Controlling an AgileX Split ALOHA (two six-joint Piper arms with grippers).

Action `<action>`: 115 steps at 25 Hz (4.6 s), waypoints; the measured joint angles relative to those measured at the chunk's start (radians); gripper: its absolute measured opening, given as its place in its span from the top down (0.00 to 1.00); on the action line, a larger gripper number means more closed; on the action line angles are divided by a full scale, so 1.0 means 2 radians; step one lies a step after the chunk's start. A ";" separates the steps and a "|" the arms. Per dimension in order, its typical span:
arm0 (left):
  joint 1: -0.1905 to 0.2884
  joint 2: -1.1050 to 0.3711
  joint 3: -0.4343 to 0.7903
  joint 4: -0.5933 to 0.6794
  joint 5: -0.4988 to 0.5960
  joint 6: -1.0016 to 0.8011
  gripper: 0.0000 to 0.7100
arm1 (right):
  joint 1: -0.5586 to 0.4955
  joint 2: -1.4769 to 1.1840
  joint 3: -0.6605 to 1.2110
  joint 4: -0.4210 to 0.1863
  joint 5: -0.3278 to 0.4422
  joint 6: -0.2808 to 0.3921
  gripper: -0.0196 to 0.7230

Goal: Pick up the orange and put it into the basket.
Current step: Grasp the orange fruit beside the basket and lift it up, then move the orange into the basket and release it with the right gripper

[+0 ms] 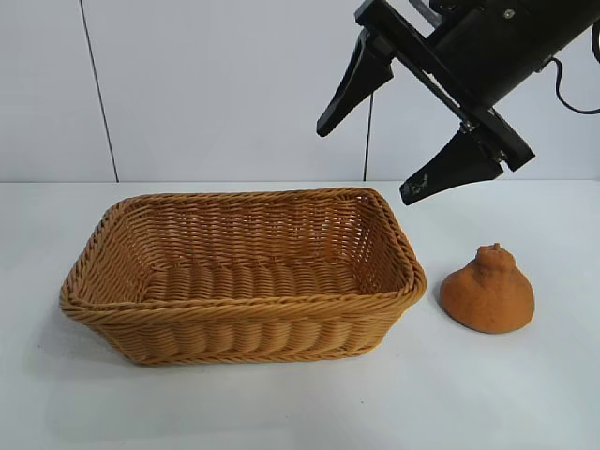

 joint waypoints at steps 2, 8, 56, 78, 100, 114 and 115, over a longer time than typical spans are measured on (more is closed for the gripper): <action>0.000 -0.059 0.036 0.000 -0.018 0.000 0.18 | 0.000 0.000 0.000 0.000 0.000 0.000 0.12; 0.000 -0.210 0.109 -0.016 -0.056 -0.001 0.18 | 0.000 0.000 0.000 0.000 0.000 0.000 0.12; 0.000 -0.439 0.114 -0.020 -0.060 -0.001 0.18 | -0.097 0.137 -0.111 -0.291 0.068 0.112 0.12; 0.000 -0.439 0.114 -0.020 -0.060 -0.001 0.18 | -0.097 0.185 -0.113 -0.286 0.053 0.102 0.93; 0.000 -0.439 0.114 -0.020 -0.061 -0.001 0.18 | -0.029 0.011 -0.113 -0.218 0.033 0.090 0.93; 0.000 -0.439 0.114 -0.020 -0.061 -0.001 0.18 | 0.161 0.051 -0.113 -0.209 -0.087 0.122 0.93; 0.000 -0.439 0.114 -0.020 -0.061 -0.001 0.18 | 0.167 0.064 -0.113 -0.209 -0.098 0.122 0.93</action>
